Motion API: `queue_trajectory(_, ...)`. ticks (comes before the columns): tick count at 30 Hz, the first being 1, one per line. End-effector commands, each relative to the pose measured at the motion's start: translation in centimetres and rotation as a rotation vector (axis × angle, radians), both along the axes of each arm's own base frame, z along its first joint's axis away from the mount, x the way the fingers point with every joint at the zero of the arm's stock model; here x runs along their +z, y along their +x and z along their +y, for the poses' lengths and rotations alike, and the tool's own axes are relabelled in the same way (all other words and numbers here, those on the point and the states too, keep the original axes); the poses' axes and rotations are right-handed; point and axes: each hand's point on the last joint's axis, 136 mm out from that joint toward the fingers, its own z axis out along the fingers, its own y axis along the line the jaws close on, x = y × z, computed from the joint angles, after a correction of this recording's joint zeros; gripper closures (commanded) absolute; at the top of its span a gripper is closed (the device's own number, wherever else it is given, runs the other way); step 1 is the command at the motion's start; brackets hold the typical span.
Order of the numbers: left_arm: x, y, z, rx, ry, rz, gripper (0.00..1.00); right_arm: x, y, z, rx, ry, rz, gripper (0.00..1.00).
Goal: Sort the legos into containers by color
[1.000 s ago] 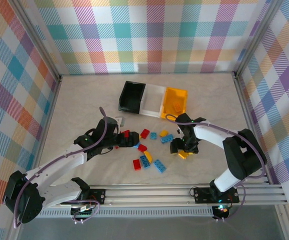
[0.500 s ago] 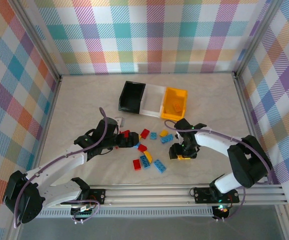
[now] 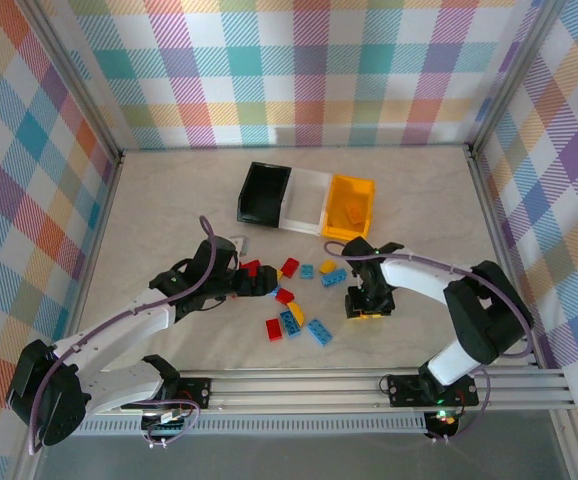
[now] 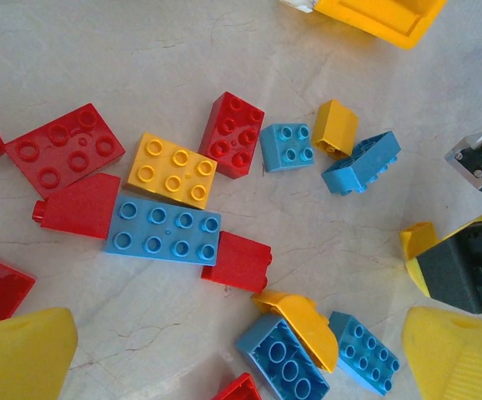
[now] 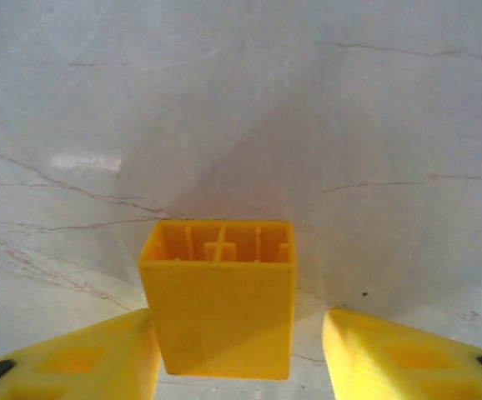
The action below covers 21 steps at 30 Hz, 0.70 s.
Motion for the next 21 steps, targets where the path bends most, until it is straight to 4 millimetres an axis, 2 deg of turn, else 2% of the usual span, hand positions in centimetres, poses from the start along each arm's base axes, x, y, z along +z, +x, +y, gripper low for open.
queue_trajectory(1,-0.9,-0.6,0.4,0.000,0.033,0.017,0.00,-0.6,0.9,0.5,0.013,-0.017,-0.031,0.54)
queue_trajectory(5,-1.0,-0.6,0.5,0.000,0.034,0.016,0.00,-0.2,1.2,0.8,0.022,-0.022,-0.051,0.69)
queue_trajectory(11,-1.1,-0.5,0.4,-0.003,0.034,0.013,0.00,1.7,1.8,0.9,0.026,-0.018,-0.086,0.69)
queue_trajectory(14,-1.1,-0.5,0.5,-0.003,0.038,0.012,0.00,4.4,3.0,1.4,0.037,0.002,-0.144,0.68)
queue_trajectory(17,-1.1,-0.5,0.5,-0.006,0.046,0.009,0.00,8.4,5.9,2.0,0.054,0.007,-0.247,0.68)
queue_trajectory(19,-1.2,-0.5,0.4,-0.011,0.048,0.011,0.00,11.2,8.6,2.7,0.059,0.029,-0.319,0.67)
queue_trajectory(21,-1.3,-0.4,0.4,-0.011,0.052,0.018,0.00,13.2,11.4,3.6,0.062,0.052,-0.370,0.67)
